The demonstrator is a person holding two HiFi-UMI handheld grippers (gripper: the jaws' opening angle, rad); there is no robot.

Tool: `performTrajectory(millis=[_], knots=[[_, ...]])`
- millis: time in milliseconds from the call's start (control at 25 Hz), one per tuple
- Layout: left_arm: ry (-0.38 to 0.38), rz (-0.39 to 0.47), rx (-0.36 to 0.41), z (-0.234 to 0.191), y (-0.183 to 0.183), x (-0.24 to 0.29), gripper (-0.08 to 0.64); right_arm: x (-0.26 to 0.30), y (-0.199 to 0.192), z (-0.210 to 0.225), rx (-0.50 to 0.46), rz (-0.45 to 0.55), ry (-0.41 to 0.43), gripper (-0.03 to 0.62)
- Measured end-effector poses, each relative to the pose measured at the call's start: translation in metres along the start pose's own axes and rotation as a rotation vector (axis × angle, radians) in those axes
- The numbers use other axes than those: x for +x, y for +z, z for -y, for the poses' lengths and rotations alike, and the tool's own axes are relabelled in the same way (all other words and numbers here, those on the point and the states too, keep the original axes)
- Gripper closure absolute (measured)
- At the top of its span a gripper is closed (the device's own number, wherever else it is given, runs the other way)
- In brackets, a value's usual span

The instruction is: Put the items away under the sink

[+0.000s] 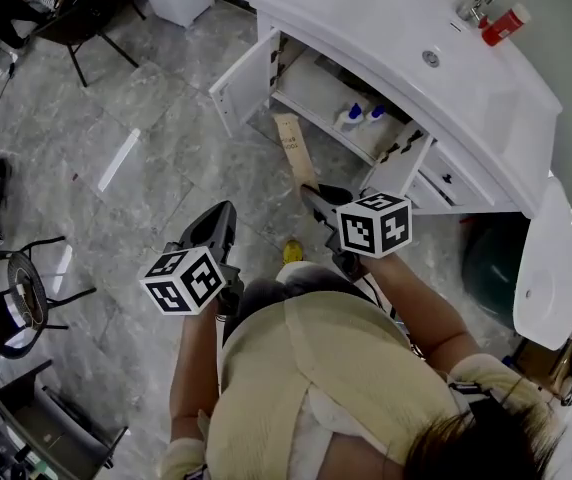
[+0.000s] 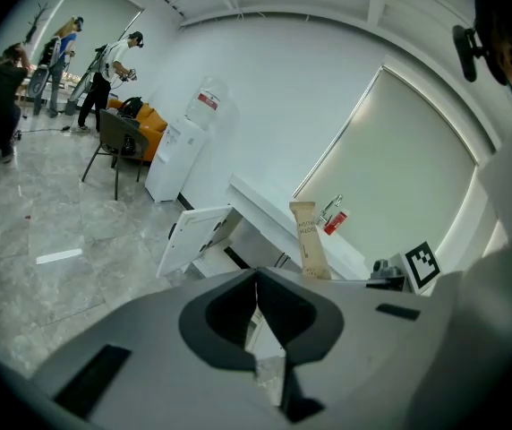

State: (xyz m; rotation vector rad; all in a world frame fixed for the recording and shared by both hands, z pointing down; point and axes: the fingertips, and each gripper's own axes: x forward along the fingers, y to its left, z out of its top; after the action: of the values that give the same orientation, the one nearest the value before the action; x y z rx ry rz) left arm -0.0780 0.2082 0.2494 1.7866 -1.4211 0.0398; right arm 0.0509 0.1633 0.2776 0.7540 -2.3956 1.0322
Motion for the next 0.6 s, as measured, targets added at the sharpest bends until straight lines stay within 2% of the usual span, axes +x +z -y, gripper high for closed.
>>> performTrajectory(millis=[240, 600], knots=[[0.022, -0.001, -0.004, 0.001, 0.008, 0.015, 0.522, 0.013, 0.005, 0.020, 0.019, -0.032, 0.006, 0.546], [0.015, 0.002, -0.003, -0.028, 0.032, 0.035, 0.522, 0.046, 0.023, 0.034, 0.036, -0.044, -0.036, 0.546]])
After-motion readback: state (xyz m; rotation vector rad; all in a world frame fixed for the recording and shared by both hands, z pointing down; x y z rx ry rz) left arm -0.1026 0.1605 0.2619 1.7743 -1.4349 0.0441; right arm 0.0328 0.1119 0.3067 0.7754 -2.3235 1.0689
